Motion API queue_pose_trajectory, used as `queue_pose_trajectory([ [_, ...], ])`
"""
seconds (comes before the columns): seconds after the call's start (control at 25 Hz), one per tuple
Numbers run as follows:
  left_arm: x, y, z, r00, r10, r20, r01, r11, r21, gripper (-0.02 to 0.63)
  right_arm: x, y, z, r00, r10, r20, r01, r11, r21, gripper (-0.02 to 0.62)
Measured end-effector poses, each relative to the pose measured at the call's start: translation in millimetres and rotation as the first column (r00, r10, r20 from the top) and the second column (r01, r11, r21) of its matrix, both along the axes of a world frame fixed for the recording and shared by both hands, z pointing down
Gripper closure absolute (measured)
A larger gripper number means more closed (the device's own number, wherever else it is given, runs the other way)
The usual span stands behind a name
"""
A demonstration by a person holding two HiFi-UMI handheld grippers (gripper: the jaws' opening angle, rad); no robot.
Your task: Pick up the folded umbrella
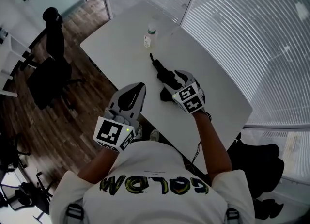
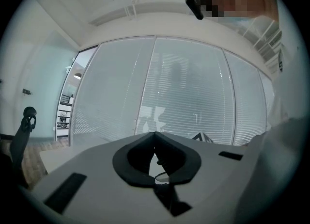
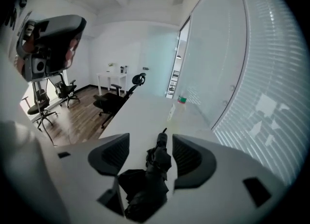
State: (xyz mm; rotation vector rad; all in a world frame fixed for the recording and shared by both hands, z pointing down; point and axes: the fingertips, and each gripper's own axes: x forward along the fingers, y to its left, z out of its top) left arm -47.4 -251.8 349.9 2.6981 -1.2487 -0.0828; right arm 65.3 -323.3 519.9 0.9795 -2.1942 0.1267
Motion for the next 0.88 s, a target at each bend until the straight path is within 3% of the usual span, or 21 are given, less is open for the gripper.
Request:
queue_pose_trajectory([
  [0.28,-1.0,0.1,3.4,1.000,0.003,0.007,-0.003,1.000,-0.007,0.595,-1.5,-19.9,47.6,0.992,-0.049,-0.116,0.034,0.991,-0.127,0.289],
  [0.88,2.0,-6.1,10.1,1.000,0.029,0.004,-0.028,0.999,-0.023,0.595,23.7,-40.8,154.6,0.971,-0.030,-0.236,-0.061,0.928,-0.368,0.258],
])
